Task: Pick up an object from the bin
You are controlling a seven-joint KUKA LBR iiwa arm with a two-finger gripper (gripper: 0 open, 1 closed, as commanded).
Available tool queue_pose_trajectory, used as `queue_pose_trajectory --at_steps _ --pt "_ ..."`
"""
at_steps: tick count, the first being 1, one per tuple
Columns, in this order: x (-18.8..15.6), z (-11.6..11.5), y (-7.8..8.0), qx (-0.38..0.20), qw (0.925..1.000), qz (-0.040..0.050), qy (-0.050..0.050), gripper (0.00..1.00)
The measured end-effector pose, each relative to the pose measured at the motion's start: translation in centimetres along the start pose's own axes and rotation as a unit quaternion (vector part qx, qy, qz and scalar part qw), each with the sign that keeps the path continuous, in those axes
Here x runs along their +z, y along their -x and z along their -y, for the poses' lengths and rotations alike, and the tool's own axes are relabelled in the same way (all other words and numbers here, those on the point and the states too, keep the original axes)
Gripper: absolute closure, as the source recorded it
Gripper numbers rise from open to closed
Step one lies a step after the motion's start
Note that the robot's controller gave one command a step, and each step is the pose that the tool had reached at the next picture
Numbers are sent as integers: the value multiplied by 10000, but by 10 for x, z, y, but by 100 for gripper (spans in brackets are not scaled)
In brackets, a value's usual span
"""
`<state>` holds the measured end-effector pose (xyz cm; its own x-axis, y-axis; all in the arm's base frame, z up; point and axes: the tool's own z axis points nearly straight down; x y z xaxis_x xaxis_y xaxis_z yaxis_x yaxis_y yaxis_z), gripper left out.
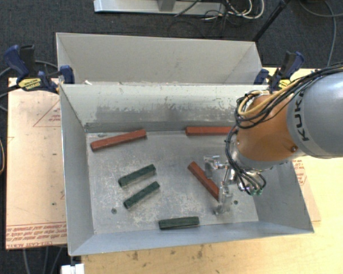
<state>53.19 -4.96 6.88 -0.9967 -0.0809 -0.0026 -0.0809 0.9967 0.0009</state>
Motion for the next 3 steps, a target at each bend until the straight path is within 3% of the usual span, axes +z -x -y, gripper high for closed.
queue_pose_trajectory --at_steps 1,2,3 --pt "-65 -24 80 680 9977 56 3 0" --pt "-25 15 37 1039 9946 -35 -6 0" --pt "-27 15 27 1506 9886 -11 0 0"
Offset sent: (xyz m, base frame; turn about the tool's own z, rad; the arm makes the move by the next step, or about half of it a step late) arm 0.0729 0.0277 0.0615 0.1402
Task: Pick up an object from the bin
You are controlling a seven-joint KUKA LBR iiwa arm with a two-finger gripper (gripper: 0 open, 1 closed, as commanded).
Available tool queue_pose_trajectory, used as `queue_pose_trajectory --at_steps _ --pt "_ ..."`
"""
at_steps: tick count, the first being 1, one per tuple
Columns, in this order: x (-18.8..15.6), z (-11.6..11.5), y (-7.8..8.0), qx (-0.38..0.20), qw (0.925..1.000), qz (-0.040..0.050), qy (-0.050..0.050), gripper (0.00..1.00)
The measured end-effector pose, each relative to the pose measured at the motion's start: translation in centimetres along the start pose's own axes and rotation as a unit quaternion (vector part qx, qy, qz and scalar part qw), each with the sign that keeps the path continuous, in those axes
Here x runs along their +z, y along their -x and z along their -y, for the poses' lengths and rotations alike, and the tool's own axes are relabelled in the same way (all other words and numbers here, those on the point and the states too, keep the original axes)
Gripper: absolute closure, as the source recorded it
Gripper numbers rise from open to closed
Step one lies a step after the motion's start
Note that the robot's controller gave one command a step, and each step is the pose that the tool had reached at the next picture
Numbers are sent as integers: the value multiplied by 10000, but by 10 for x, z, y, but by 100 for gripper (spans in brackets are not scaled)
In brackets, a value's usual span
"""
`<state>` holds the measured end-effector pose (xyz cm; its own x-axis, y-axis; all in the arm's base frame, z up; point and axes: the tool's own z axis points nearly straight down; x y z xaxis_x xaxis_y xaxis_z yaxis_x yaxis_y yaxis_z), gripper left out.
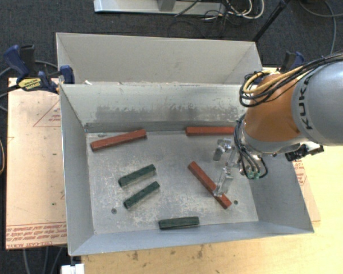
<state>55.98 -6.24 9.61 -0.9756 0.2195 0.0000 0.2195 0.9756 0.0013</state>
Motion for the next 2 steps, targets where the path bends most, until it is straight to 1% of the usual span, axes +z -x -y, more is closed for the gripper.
queue_pose_trajectory --at_steps 1,2 --pt "24 -1 -10 1583 9874 -13 -8 0" --pt "21 0 -7 1585 9873 52 2 100"
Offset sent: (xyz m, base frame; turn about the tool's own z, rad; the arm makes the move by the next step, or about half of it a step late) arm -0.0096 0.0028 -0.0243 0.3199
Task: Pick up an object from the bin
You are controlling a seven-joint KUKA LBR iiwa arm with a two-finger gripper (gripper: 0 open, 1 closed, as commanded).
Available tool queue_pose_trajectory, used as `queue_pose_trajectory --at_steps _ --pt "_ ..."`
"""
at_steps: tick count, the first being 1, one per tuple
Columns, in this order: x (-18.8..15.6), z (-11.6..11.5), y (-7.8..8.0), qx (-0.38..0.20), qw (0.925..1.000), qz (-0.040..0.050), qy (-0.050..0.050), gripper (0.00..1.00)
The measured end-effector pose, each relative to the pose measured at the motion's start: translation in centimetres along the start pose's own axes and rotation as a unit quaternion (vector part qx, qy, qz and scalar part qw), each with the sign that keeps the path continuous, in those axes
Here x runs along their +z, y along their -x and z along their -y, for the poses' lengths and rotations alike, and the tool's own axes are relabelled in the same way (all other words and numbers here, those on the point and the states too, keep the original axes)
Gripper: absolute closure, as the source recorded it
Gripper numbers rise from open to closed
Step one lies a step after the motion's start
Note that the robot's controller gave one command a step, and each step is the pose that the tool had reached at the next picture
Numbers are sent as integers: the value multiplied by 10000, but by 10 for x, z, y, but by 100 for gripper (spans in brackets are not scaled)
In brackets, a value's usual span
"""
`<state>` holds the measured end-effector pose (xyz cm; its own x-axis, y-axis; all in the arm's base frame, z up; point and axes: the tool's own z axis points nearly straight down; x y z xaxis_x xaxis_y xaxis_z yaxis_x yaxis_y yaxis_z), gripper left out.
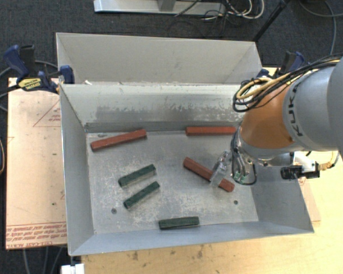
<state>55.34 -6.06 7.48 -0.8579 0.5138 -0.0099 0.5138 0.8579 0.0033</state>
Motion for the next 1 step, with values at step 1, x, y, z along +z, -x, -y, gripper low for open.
queue_pose_trajectory --at_steps 1 --pt "-135 -34 -16 -100 9999 -4 15 100"
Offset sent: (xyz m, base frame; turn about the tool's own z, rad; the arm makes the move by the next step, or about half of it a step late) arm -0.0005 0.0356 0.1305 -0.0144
